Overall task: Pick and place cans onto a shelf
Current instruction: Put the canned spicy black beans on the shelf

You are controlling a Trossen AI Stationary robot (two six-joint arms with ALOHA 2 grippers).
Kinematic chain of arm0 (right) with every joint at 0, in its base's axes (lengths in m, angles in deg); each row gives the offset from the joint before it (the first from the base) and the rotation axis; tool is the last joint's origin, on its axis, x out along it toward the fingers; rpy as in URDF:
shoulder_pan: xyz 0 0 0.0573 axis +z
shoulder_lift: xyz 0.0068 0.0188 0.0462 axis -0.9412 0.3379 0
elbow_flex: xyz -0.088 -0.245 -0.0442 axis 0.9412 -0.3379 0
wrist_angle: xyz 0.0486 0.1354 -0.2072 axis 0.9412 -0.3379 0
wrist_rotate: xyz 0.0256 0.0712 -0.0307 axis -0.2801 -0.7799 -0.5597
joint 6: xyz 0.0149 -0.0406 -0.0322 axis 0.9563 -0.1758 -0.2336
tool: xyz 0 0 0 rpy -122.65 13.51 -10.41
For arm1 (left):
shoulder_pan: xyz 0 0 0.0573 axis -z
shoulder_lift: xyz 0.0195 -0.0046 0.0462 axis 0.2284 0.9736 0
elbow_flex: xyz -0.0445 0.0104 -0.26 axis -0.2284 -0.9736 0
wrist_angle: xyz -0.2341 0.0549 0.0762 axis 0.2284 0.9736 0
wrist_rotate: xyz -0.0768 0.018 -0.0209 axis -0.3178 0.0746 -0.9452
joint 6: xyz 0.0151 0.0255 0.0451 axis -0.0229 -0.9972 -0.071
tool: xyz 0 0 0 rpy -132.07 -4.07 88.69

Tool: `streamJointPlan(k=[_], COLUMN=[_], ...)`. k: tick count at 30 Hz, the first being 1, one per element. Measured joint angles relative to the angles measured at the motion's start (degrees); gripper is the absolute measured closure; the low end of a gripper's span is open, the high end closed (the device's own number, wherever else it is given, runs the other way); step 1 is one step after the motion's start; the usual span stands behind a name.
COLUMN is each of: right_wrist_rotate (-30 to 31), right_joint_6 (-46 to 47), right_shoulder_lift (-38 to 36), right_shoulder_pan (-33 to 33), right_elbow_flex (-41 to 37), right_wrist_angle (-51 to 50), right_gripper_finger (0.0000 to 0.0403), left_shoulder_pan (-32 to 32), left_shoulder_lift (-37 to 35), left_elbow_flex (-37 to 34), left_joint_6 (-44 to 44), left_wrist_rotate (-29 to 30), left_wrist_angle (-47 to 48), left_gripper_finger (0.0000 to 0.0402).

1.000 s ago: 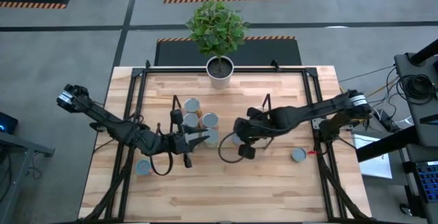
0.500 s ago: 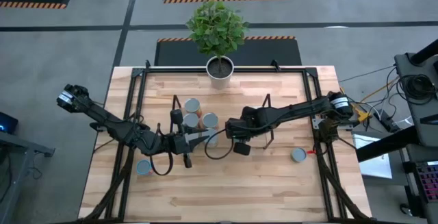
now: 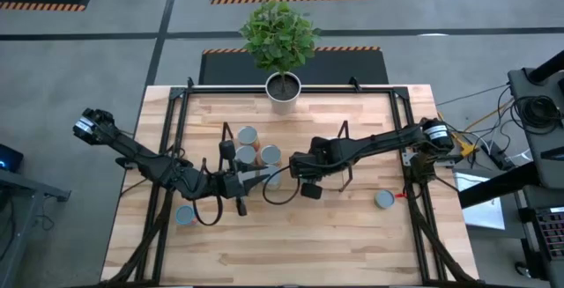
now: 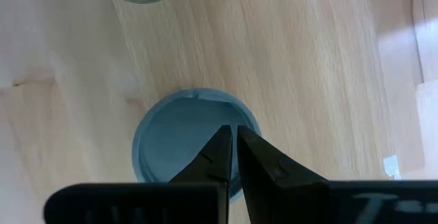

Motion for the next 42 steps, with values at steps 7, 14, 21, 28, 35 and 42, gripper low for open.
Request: streamJointPlan(k=[7,14,21,28,35,42], right_wrist_rotate=[0.0,1.4,1.4,0.9,-0.7,-0.7], right_joint_6=[-1.4,-4.9,-11.5,-12.7,-12.6,-14.8], right_shoulder_lift=[0.0,0.0,0.0,-0.4,-0.1,-0.1], right_shoulder_pan=[0.0,-0.2,0.1,0.5,1.1,2.4], right_elbow_flex=[-2.0,-2.8,-2.9,-2.7,-2.9,-2.9], right_wrist_angle=[3.3,6.8,10.9,10.7,10.7,10.7], right_gripper_finger=[0.0390,0.0390,0.0390,0.0390,0.0390,0.0390], left_shoulder_pan=[0.0,0.0,0.0,0.0,0.0,0.0], left_shoulder_lift=[0.0,0.0,0.0,0.0,0.0,0.0], left_elbow_flex=[0.0,0.0,0.0,0.0,0.0,0.0], left_joint_6=[0.0,0.0,0.0,-0.2,-0.4,-0.4], left_wrist_rotate=[0.0,0.0,0.0,0.0,0.0,0.0], left_wrist_angle=[0.0,0.0,0.0,0.0,0.0,0.0], left_gripper_finger=[0.0325,0.0325,0.0325,0.0325,0.0325,0.0325])
